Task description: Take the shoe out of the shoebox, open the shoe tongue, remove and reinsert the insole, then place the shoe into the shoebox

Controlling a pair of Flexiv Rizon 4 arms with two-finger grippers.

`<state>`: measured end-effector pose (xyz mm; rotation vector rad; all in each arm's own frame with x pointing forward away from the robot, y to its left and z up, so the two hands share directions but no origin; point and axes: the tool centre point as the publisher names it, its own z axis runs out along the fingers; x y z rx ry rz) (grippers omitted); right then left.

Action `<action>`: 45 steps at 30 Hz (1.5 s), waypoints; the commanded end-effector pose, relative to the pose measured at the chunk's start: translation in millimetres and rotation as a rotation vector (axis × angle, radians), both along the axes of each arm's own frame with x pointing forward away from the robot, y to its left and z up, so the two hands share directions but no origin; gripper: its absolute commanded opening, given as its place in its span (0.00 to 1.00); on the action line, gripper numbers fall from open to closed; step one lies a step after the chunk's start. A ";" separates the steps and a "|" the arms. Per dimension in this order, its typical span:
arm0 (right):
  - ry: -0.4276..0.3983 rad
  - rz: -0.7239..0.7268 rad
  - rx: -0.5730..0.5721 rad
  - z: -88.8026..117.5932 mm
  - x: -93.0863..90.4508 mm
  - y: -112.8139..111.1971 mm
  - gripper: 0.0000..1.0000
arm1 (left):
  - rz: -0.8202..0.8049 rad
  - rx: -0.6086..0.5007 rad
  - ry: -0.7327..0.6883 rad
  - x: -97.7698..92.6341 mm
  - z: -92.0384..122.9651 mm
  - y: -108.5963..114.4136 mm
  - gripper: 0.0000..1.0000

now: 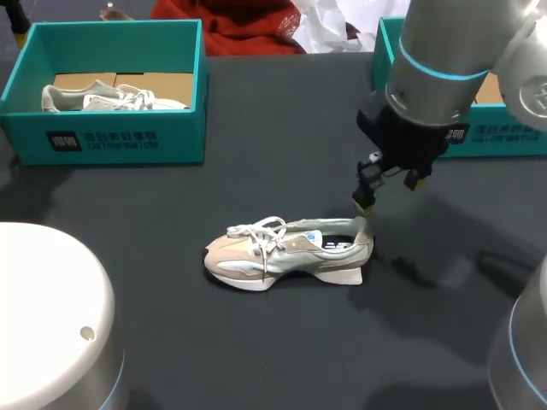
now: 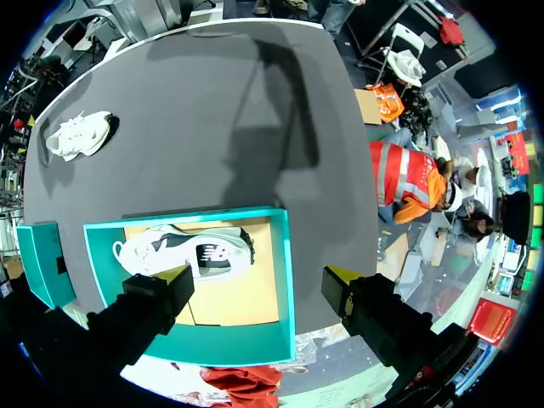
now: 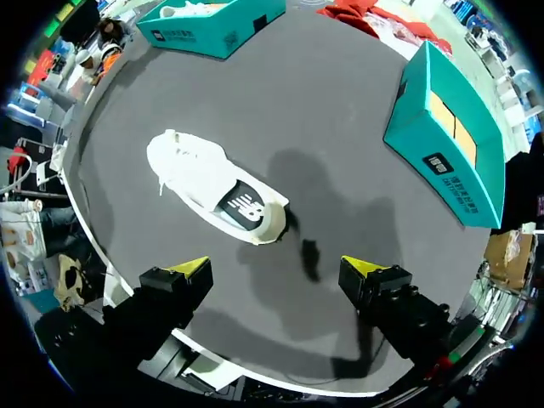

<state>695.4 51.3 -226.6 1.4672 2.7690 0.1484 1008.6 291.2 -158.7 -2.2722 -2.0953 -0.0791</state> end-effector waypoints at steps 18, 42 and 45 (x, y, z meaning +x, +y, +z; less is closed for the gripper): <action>-0.313 0.576 0.239 7.8 -4.6 -35.2 1.00 | -0.001 0.002 0.000 -0.2 0.3 0.3 1.00; -0.348 0.718 0.476 -43.4 20.0 -59.9 1.00 | -0.001 0.002 0.000 -0.2 0.3 0.3 1.00; -0.346 0.713 0.495 -50.4 21.9 -63.5 1.00 | -0.001 0.002 0.000 -0.2 0.3 0.3 1.00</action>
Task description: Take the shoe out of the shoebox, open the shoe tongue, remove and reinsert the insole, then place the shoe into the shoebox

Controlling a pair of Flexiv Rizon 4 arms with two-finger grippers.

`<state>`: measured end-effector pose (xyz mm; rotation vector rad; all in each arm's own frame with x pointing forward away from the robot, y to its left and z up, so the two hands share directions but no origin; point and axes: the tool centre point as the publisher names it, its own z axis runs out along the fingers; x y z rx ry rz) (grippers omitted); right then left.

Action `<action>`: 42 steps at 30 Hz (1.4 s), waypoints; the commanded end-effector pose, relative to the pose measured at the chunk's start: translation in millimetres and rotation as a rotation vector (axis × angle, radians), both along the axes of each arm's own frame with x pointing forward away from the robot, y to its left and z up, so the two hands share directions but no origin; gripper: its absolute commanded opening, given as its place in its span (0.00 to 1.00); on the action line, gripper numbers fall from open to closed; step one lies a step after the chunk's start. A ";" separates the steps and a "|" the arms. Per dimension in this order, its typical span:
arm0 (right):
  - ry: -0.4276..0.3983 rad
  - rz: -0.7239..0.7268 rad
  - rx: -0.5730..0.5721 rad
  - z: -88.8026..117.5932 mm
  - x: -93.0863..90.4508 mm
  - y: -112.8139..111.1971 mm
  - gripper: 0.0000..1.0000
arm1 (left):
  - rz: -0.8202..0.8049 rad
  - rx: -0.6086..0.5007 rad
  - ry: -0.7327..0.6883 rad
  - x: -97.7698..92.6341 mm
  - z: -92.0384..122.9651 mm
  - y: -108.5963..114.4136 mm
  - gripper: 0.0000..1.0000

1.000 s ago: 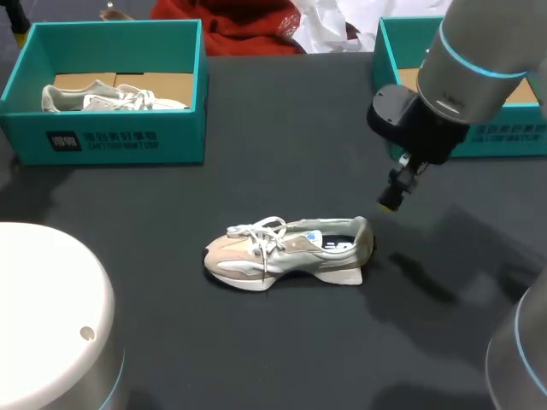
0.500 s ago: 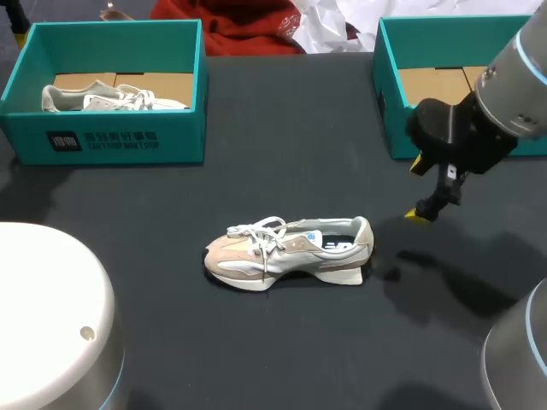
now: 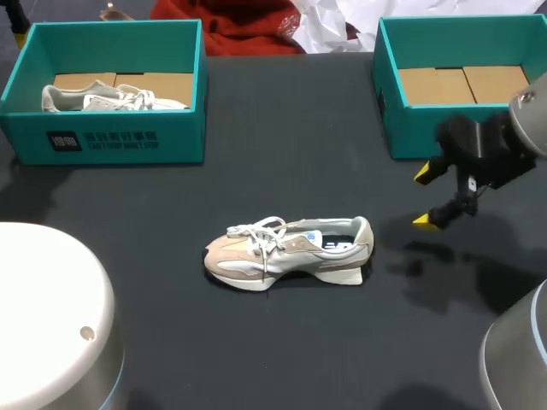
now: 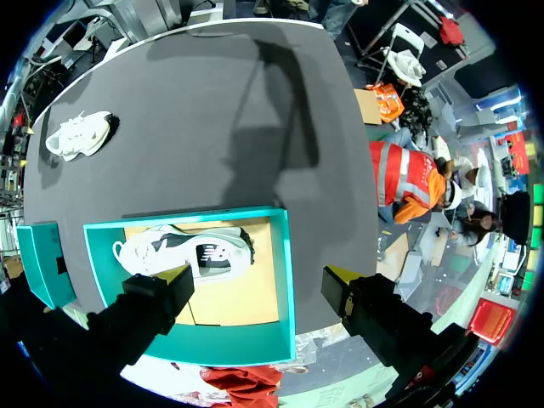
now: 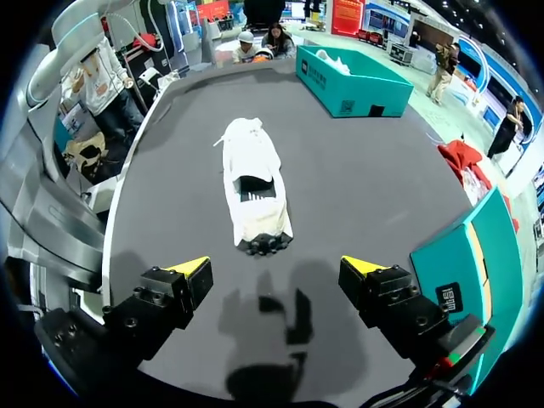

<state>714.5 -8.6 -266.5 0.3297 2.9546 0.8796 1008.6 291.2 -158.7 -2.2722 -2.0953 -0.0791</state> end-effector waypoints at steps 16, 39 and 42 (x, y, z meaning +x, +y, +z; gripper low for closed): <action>-0.001 0.006 0.185 -46.0 4.2 -16.9 1.00 | -0.001 0.002 0.000 -0.2 0.3 0.3 1.00; -0.045 0.091 0.352 -53.2 3.9 -19.1 1.00 | -0.001 0.002 0.000 -0.2 0.3 0.3 1.00; -0.075 0.131 0.420 -53.4 2.5 -18.6 1.00 | -0.001 0.002 0.000 -0.2 0.3 0.3 1.00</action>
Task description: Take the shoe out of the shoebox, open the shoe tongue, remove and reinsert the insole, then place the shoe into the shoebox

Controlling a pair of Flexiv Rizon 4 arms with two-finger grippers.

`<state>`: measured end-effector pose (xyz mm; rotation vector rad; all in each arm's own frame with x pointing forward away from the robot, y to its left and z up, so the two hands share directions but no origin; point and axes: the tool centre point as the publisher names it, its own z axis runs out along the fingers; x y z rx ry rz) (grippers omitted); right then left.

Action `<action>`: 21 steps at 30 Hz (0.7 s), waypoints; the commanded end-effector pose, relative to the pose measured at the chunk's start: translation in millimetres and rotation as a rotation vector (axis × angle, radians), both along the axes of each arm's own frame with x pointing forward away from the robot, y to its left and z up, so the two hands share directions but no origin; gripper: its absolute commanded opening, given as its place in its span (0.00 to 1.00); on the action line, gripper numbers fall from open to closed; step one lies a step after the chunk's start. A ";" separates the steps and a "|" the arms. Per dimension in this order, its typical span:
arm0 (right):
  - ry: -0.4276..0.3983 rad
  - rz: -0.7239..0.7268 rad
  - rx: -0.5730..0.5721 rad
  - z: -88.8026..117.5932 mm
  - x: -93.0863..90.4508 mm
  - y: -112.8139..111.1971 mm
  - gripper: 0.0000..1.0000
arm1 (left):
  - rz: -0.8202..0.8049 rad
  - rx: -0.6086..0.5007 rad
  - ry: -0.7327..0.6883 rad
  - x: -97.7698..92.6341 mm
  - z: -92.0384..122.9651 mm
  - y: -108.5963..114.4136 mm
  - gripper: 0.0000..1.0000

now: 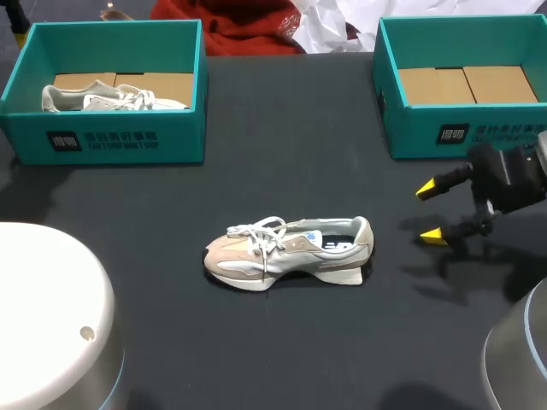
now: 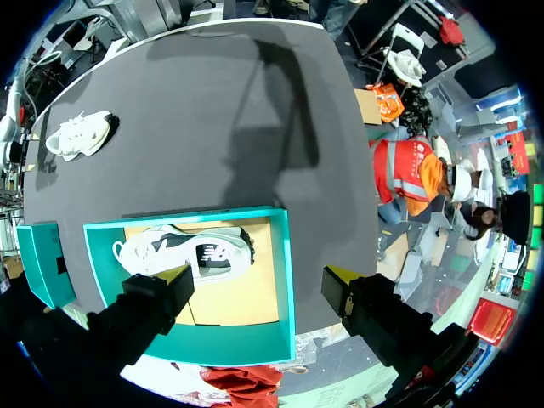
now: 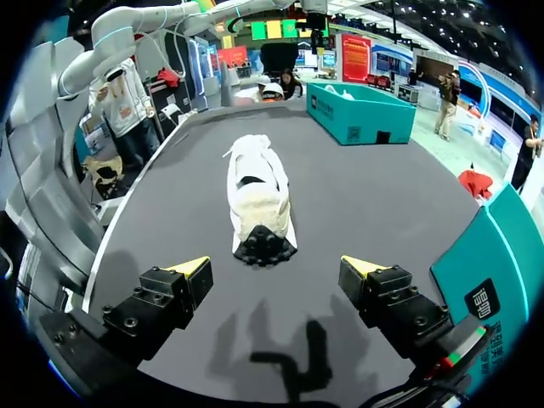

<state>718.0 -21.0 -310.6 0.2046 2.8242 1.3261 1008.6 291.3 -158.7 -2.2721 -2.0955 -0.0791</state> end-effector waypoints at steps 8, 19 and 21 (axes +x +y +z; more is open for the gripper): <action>-0.043 0.027 0.171 -21.4 -0.5 -11.7 1.00 | -0.001 0.002 0.000 -0.2 0.3 0.2 1.00; -0.010 0.011 0.158 -47.6 2.9 -11.5 1.00 | -0.001 0.002 0.000 -0.2 0.3 0.2 1.00; -0.008 0.013 0.163 -50.8 2.8 -11.2 1.00 | -0.001 0.002 0.000 -0.2 0.3 0.2 1.00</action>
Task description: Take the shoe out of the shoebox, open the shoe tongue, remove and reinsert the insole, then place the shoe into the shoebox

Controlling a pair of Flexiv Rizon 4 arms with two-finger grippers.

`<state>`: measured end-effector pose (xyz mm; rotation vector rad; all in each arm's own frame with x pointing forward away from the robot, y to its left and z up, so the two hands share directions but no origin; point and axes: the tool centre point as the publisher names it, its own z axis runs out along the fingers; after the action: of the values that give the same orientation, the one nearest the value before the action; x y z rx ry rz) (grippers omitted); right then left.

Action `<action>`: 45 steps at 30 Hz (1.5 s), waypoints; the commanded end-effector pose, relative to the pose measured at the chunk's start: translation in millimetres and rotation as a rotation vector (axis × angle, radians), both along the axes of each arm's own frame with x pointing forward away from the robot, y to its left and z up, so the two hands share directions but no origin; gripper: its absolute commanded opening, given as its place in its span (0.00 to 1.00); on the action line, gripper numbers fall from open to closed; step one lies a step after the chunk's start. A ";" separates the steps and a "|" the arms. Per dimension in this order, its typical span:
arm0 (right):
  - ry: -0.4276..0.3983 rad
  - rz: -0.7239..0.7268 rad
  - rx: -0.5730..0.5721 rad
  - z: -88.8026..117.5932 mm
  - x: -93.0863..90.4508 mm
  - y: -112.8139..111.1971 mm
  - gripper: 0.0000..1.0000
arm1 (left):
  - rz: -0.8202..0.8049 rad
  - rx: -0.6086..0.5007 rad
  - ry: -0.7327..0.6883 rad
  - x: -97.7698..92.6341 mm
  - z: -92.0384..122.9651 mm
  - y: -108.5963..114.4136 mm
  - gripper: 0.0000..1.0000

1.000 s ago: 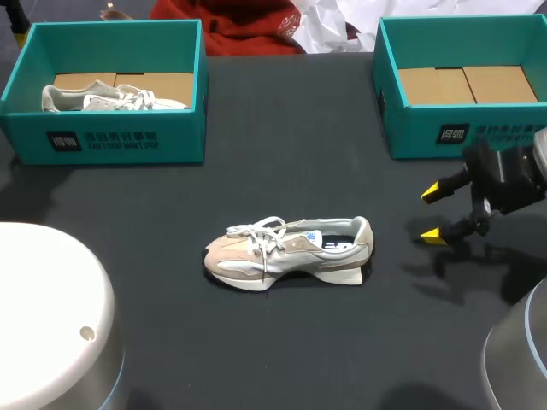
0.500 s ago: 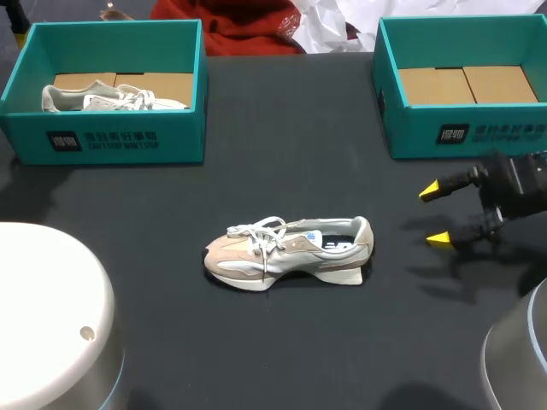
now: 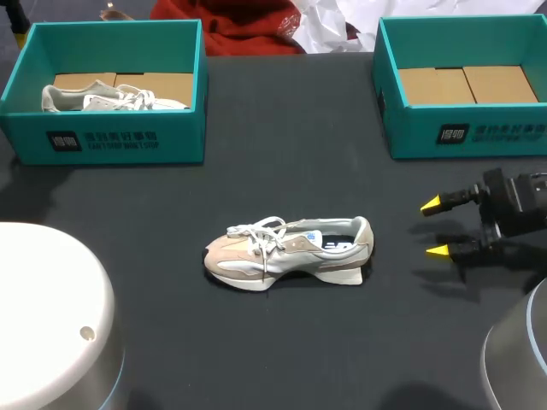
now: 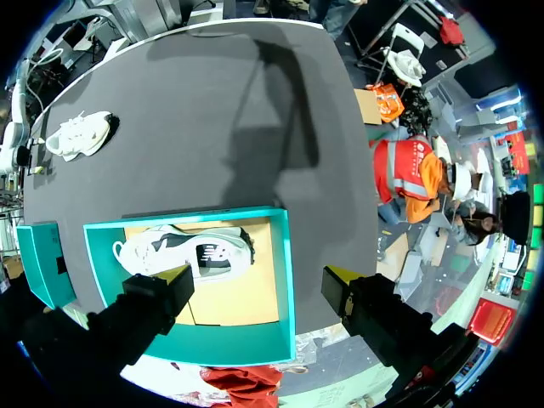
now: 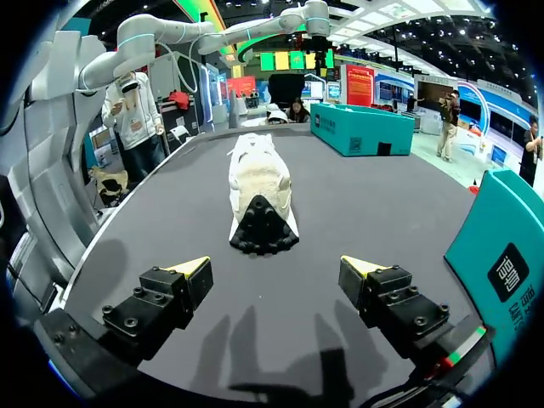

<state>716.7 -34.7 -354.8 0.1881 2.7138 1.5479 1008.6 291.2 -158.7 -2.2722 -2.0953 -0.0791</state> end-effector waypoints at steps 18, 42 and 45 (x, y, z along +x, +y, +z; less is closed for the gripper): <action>0.020 -0.025 0.050 -32.3 1.7 -9.4 1.00 | -0.001 0.002 0.000 -0.2 0.3 0.3 1.00; 0.023 -0.018 0.059 -33.4 -3.2 -2.4 1.00 | -0.001 0.002 0.000 -0.2 0.3 0.3 1.00; 0.022 -0.018 0.062 -33.3 -4.5 1.7 1.00 | -0.001 0.002 0.000 -0.2 0.3 0.3 1.00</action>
<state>713.7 -36.6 -387.6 0.2272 2.6768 1.6435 1008.6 291.2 -158.7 -2.2723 -2.0953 -0.0791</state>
